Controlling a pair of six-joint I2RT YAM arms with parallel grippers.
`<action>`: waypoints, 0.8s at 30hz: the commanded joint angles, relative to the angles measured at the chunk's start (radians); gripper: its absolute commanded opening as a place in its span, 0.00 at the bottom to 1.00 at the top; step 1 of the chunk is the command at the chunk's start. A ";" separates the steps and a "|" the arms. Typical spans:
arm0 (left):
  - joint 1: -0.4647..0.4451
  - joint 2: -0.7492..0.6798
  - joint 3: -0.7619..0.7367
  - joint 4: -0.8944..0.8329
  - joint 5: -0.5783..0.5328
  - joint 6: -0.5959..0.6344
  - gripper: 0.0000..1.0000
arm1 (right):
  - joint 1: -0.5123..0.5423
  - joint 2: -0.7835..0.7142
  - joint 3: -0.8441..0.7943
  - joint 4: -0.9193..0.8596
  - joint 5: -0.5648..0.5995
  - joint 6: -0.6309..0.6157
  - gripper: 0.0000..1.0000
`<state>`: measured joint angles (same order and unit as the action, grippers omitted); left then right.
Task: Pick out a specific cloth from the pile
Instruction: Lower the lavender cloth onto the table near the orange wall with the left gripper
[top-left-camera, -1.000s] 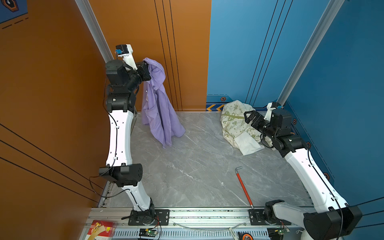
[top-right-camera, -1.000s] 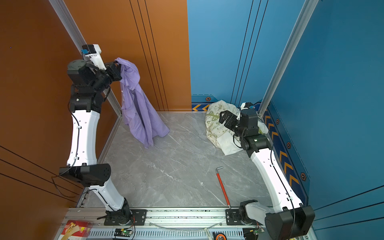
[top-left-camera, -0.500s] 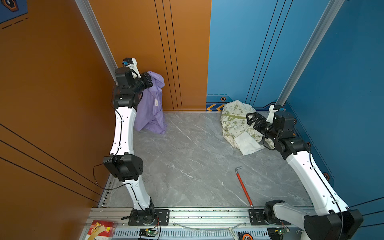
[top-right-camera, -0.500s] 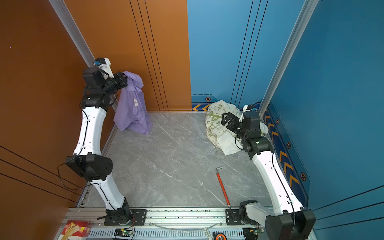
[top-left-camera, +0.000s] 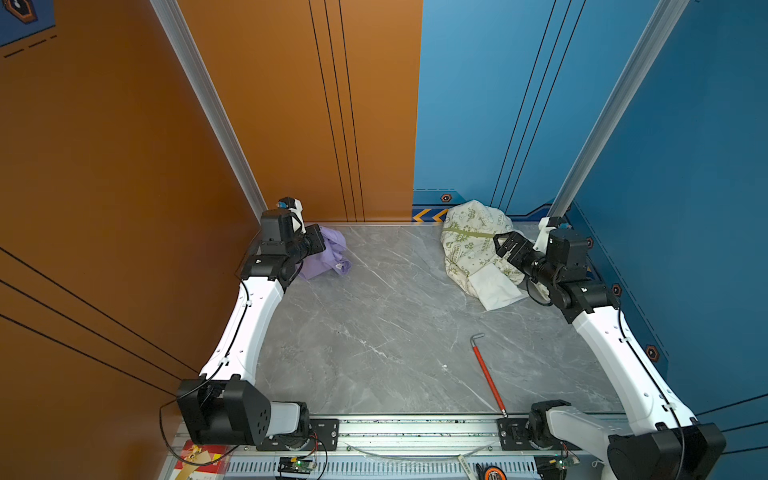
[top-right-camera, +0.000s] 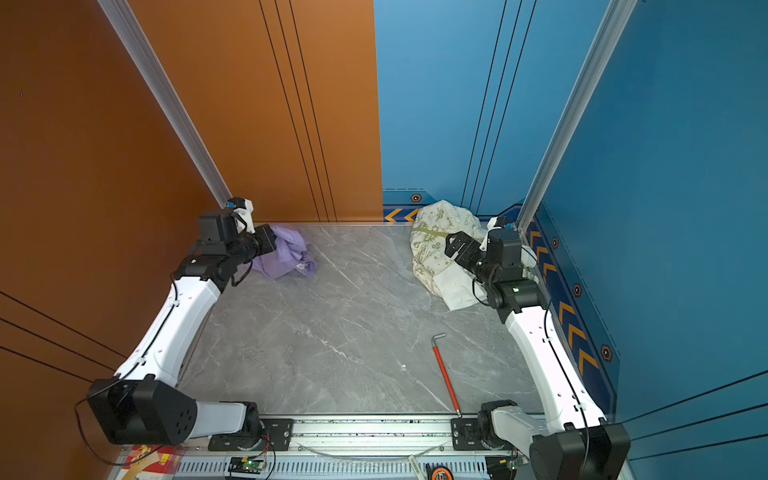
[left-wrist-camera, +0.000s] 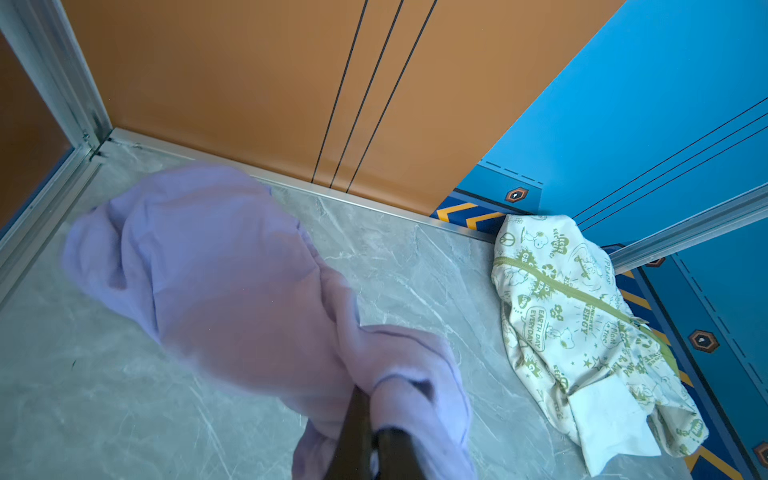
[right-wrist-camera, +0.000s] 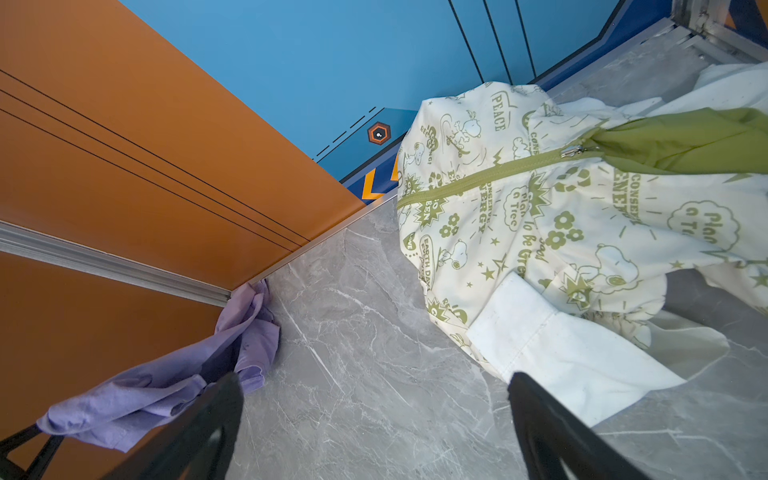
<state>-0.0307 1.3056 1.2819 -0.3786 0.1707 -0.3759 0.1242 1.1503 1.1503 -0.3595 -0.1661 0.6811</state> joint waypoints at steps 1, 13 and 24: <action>-0.040 -0.078 -0.093 -0.032 -0.062 -0.046 0.00 | -0.003 0.028 -0.009 -0.003 -0.033 0.019 1.00; -0.082 -0.162 -0.445 -0.041 -0.118 -0.175 0.00 | 0.018 0.129 0.038 0.013 -0.053 0.026 1.00; -0.103 -0.069 -0.525 -0.064 -0.081 -0.219 0.10 | 0.021 0.147 0.048 0.015 -0.035 0.024 1.00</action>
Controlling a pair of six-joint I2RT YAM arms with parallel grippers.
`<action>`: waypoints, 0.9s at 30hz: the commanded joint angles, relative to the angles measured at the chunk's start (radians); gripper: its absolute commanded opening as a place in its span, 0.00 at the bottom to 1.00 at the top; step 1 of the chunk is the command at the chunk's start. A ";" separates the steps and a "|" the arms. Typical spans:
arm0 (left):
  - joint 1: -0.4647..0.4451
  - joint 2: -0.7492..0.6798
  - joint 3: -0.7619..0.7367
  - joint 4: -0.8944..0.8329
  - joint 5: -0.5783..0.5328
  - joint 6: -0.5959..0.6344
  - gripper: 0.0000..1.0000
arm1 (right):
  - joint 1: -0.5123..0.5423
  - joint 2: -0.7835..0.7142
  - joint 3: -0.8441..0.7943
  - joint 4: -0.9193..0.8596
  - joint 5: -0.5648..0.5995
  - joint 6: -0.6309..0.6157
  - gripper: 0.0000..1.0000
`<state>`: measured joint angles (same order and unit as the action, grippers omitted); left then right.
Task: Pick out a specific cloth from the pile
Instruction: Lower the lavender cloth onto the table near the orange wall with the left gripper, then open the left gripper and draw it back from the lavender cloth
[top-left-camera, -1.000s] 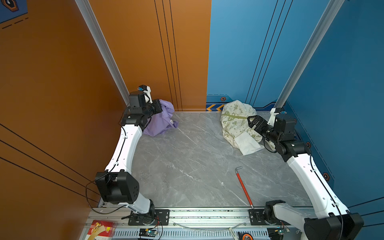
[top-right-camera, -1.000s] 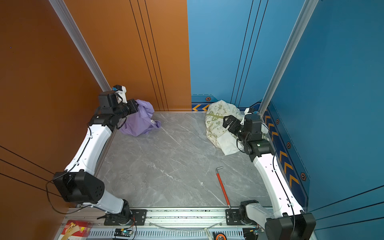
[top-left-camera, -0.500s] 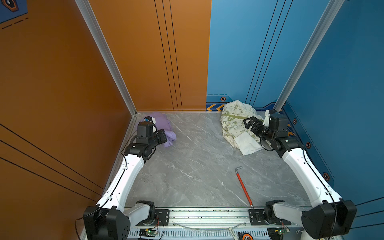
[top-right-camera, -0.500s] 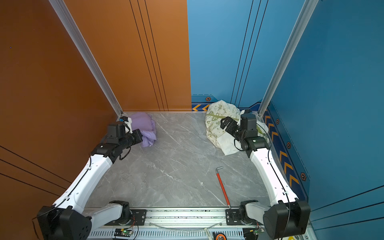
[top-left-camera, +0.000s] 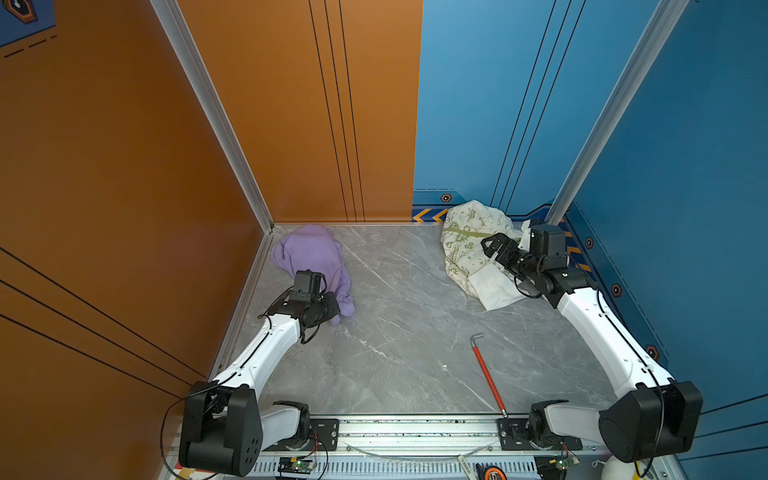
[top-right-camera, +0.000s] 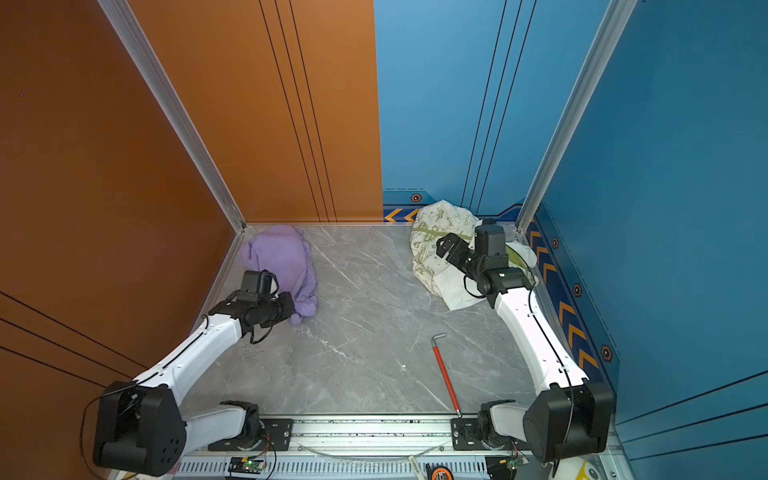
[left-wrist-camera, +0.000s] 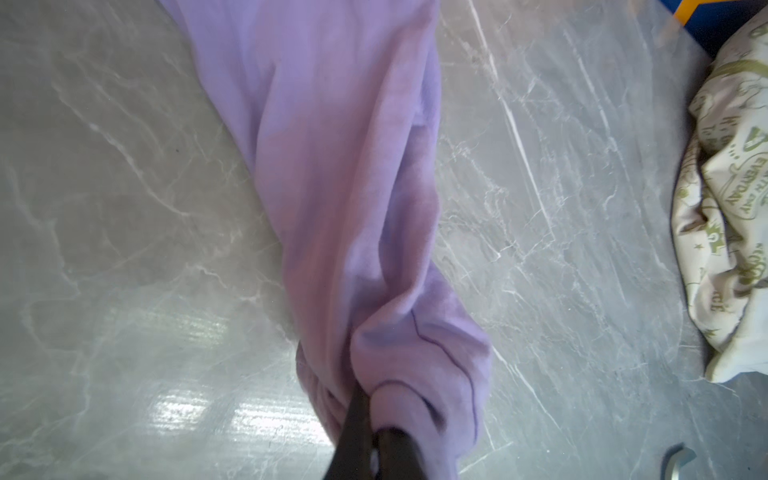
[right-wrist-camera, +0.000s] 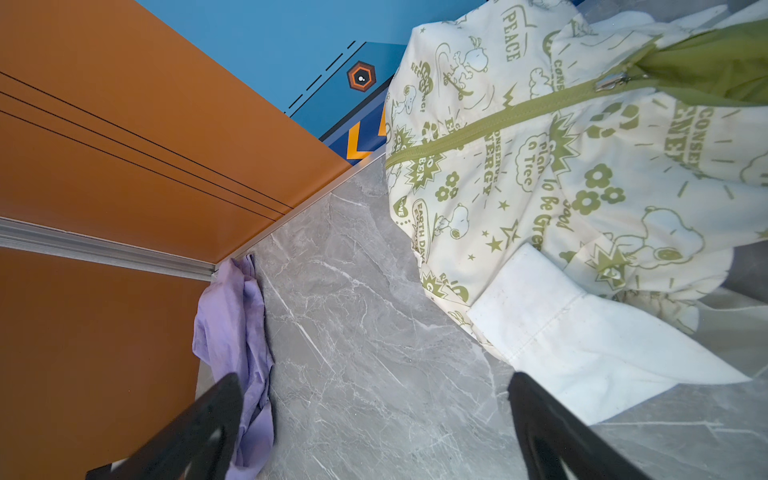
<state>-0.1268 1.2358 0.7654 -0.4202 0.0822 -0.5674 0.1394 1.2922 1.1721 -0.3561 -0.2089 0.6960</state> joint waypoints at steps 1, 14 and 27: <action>-0.005 -0.002 -0.002 -0.037 0.001 -0.026 0.13 | 0.006 0.005 0.027 0.012 0.010 0.009 1.00; -0.012 -0.264 0.168 -0.059 -0.288 0.032 0.98 | 0.009 0.033 0.054 0.025 0.038 0.000 1.00; -0.051 -0.054 0.099 0.145 -0.050 -0.063 0.98 | 0.031 0.099 0.120 0.044 0.035 -0.012 1.00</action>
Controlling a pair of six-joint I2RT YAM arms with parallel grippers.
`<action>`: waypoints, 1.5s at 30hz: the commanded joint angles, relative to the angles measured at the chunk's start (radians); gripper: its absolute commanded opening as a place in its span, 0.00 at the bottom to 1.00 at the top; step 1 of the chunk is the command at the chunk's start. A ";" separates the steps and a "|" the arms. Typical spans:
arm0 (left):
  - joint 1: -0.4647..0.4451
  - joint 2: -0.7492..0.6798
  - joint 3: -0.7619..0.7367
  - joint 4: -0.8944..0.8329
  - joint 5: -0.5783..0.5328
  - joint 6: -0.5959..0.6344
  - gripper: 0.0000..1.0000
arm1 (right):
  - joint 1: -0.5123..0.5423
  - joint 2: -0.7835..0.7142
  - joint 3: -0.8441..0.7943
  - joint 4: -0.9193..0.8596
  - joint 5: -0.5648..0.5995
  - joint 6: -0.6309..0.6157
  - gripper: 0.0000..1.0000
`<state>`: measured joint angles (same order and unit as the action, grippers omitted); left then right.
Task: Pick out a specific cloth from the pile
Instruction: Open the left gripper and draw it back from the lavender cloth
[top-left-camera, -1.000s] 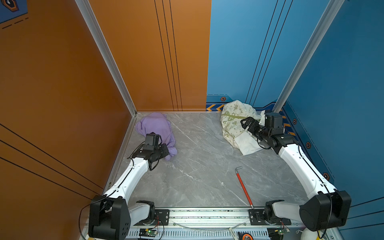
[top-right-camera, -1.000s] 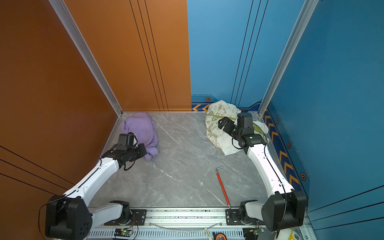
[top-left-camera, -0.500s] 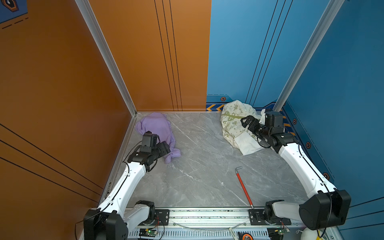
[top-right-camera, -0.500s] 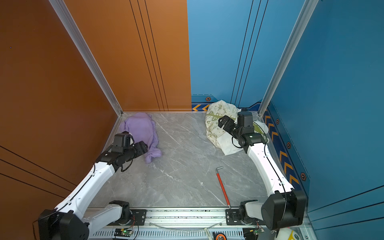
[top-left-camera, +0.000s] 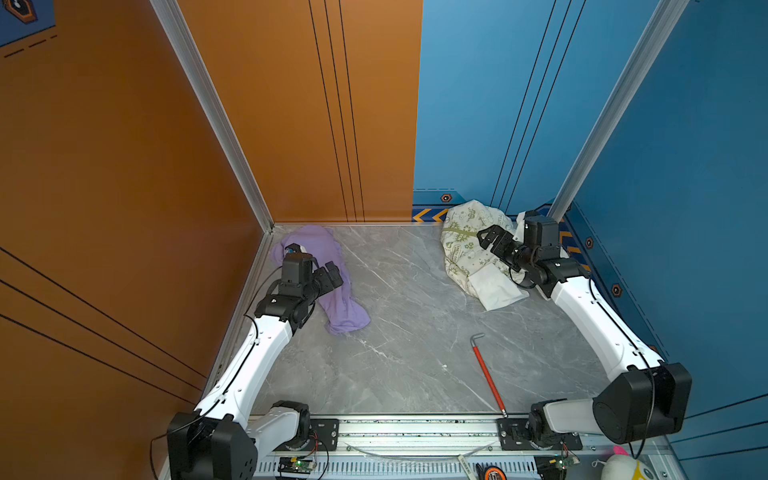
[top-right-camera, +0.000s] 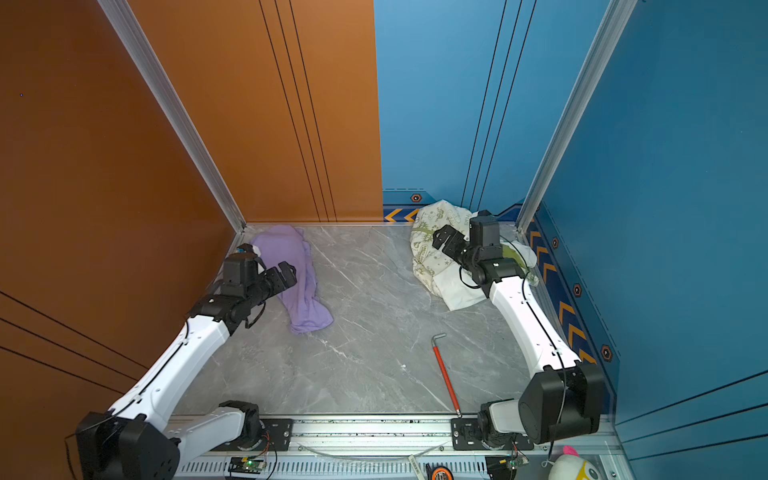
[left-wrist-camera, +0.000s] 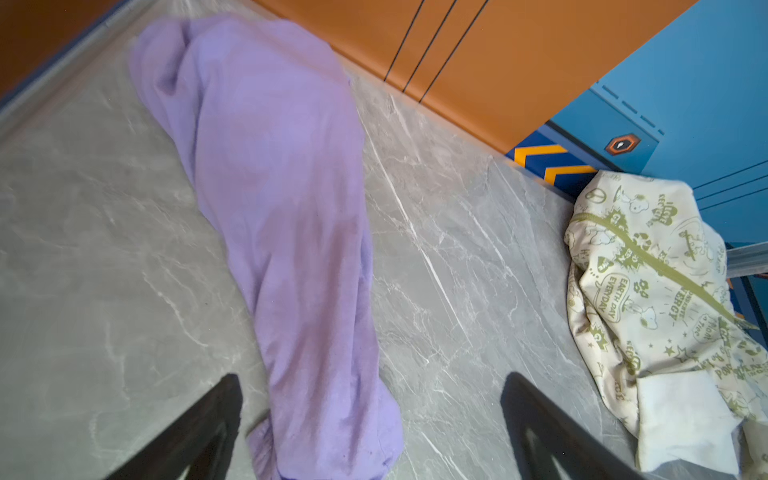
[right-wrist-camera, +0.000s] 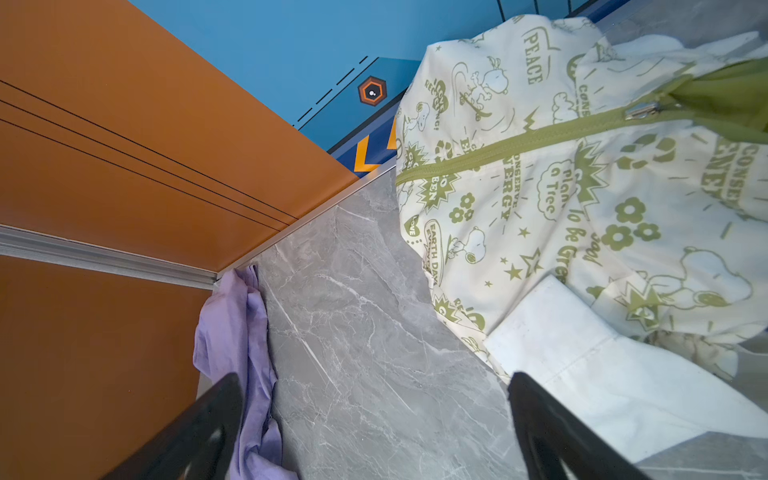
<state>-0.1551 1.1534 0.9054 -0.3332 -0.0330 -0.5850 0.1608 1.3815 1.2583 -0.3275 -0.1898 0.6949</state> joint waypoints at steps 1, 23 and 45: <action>-0.029 0.047 -0.062 0.082 0.079 -0.055 0.98 | 0.010 0.011 0.033 0.015 0.015 -0.012 1.00; -0.093 0.326 -0.166 0.220 0.257 -0.055 0.98 | 0.011 -0.101 -0.088 0.004 0.053 -0.002 1.00; 0.078 -0.071 -0.346 0.632 -0.118 0.433 0.98 | -0.011 -0.250 -0.424 0.204 0.407 -0.492 1.00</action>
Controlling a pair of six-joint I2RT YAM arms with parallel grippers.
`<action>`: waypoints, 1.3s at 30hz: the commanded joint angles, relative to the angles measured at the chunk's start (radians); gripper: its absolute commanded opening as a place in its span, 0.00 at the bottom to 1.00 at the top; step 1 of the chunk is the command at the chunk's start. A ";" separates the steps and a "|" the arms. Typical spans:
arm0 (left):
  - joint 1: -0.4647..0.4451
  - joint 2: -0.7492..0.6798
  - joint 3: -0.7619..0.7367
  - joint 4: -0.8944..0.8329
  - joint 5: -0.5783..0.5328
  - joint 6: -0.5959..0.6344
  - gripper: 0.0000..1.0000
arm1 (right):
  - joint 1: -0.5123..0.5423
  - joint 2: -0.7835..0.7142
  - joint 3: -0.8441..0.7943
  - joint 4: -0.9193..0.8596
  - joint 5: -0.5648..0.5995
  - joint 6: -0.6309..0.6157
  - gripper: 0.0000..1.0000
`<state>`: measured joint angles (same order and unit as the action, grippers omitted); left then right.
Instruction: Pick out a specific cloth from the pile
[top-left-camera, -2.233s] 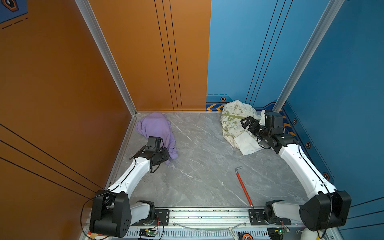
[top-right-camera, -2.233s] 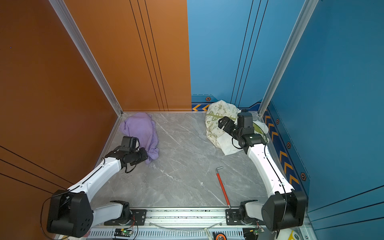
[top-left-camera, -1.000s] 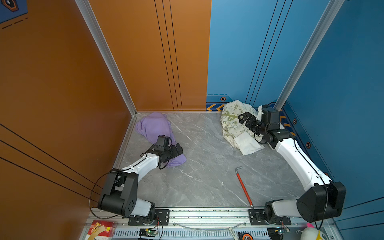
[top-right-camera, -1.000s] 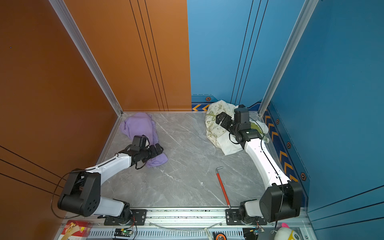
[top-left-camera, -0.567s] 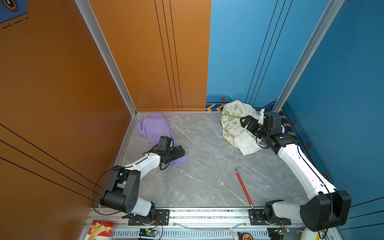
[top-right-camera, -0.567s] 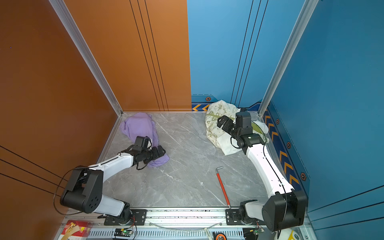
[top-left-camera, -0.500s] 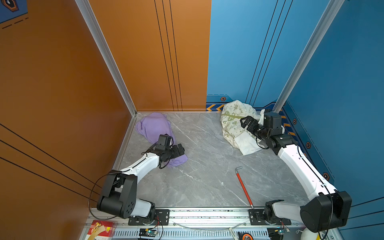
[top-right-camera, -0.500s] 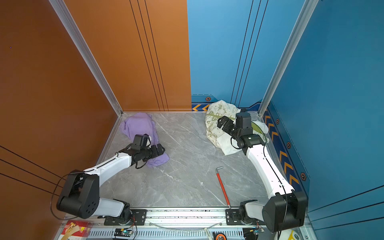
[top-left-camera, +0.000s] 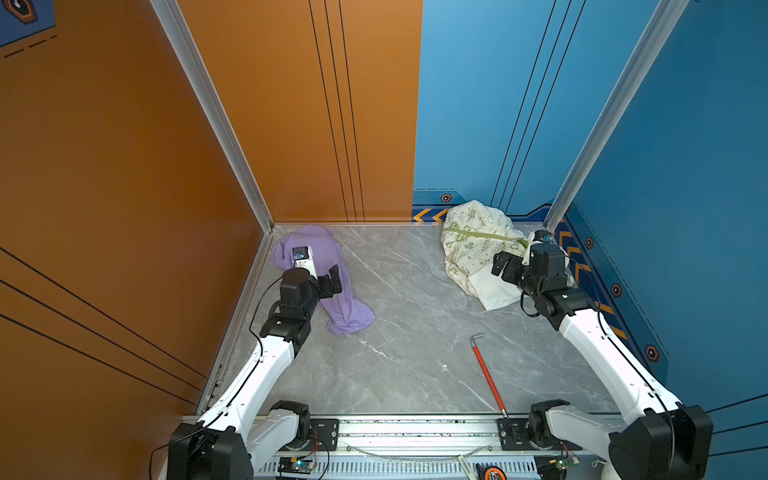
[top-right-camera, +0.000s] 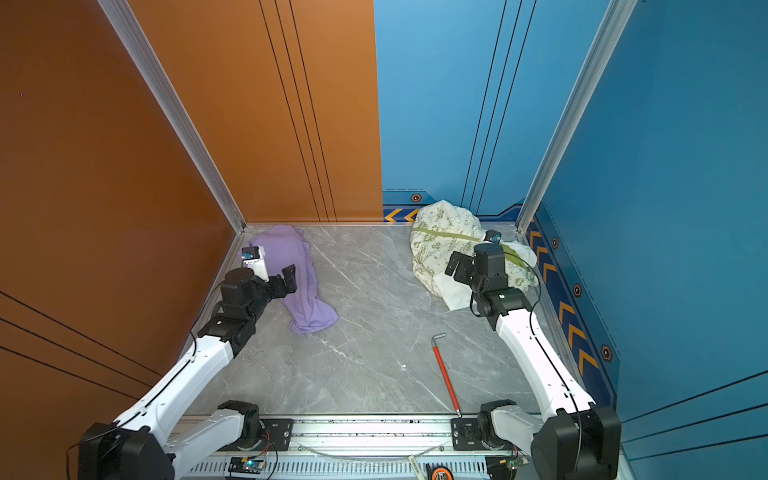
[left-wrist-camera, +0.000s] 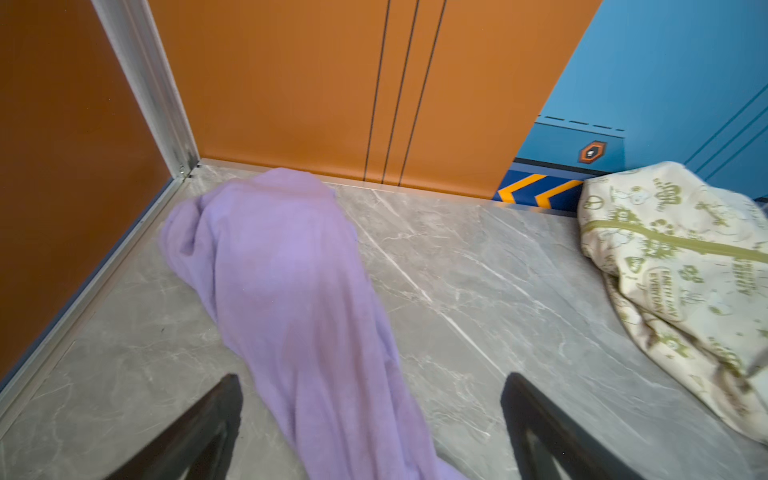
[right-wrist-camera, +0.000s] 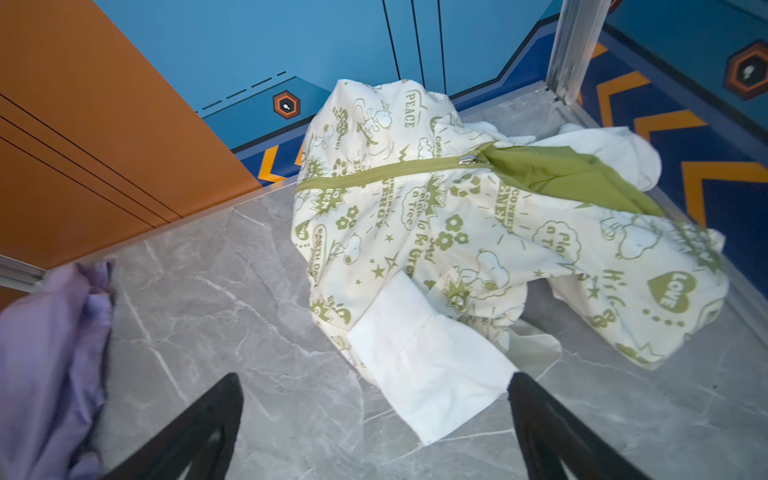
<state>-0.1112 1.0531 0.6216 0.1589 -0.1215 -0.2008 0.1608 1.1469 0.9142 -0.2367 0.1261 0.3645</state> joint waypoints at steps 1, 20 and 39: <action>0.046 0.050 -0.081 0.165 -0.046 0.044 0.98 | -0.017 -0.022 -0.122 0.168 0.095 -0.187 1.00; 0.105 0.381 -0.149 0.455 -0.021 0.155 0.98 | -0.196 0.175 -0.491 0.757 0.003 -0.315 1.00; 0.088 0.513 -0.246 0.778 0.043 0.224 0.98 | -0.171 0.364 -0.475 1.000 -0.078 -0.277 1.00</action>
<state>-0.0143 1.5311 0.4179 0.8108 -0.1001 -0.0002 -0.0349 1.4693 0.4816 0.6205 0.0624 0.0856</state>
